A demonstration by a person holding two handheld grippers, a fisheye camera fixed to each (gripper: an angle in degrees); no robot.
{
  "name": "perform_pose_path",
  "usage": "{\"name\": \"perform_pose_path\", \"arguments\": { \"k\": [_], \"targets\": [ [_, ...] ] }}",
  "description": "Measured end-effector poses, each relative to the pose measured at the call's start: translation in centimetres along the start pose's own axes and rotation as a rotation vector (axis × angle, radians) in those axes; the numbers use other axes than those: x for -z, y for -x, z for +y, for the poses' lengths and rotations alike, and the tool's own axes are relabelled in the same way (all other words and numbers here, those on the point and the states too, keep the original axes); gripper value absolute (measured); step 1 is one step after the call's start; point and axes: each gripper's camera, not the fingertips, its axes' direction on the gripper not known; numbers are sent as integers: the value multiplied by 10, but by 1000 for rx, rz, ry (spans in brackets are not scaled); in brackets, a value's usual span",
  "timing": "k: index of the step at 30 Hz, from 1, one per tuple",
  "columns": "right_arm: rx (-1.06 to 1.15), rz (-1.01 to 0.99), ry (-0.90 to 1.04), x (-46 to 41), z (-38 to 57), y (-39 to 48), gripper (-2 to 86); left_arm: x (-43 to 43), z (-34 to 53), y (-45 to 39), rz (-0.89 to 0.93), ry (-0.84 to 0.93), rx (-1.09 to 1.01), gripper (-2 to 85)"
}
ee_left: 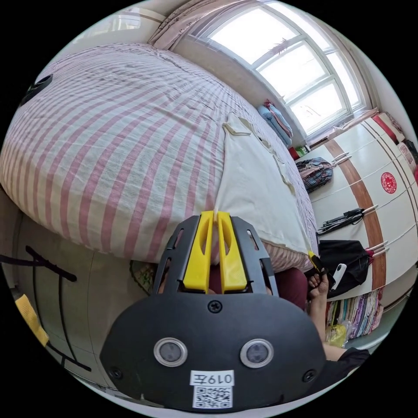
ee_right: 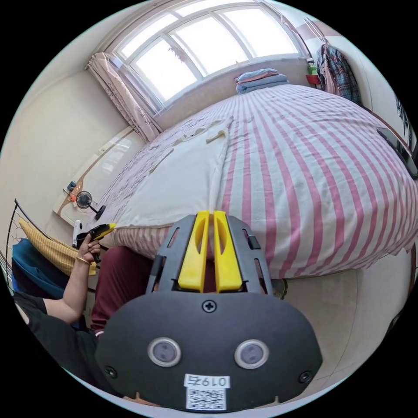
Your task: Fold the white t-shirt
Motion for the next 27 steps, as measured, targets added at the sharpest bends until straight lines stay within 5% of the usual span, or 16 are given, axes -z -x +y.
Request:
{"name": "perform_pose_path", "arguments": {
  "k": [14,20,27],
  "targets": [
    [-40,-36,15,-10,-16,5,13,-3,-18,-41,-131,66,-101,9],
    [154,174,86,-20,-29,62,43,0,-17,-108,-431,53,-316,11],
    [110,467,65,-27,-30,128,-3,7,-10,-156,-628,-14,-253,10]
  ]
}}
